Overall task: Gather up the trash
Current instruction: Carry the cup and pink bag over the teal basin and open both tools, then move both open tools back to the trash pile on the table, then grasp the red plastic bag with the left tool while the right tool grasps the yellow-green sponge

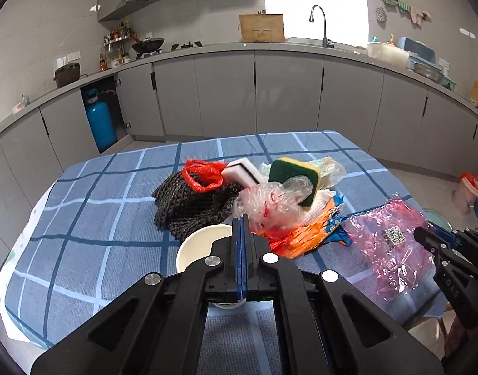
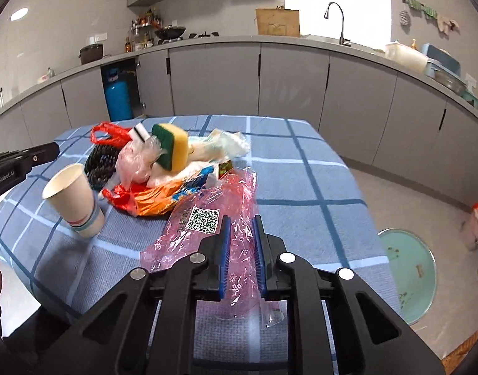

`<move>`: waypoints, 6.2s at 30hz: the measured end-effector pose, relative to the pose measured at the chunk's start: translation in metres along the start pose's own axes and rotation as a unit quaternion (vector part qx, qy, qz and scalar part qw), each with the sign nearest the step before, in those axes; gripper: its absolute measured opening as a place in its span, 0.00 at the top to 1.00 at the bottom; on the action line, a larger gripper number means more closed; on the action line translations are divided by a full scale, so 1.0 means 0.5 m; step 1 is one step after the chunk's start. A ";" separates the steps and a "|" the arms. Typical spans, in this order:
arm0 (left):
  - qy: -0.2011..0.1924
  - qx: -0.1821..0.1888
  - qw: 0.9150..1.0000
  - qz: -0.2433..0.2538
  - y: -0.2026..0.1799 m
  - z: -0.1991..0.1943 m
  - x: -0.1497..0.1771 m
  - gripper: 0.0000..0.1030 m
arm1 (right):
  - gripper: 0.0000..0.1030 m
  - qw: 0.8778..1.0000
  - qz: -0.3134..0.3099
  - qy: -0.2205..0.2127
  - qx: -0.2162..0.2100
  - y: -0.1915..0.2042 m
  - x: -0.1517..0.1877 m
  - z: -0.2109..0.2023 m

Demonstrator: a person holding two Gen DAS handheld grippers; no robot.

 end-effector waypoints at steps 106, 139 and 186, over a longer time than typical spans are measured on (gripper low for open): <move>-0.061 0.078 0.987 0.129 -0.386 0.036 -0.101 0.16 | 0.26 0.984 0.120 -0.041 0.124 -0.378 0.044 -0.028; 0.041 -0.174 0.982 -0.058 0.281 0.166 -0.017 0.12 | 0.23 0.998 -0.035 -0.039 -0.033 0.062 -0.204 0.179; 0.106 -0.137 0.974 -0.149 0.326 0.261 -0.017 0.04 | 0.52 0.995 -0.054 -0.002 -0.079 0.070 -0.232 0.256</move>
Point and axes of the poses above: each gripper's, at about its wrist camera, not at the fingertips, and z roughly the way its jaws point, y to its left, x to its underside, the point moved 8 cm from there along z, roughly the way its jaws point, and after that the axes turned 10 degrees about -x, right-handed, at the moved point
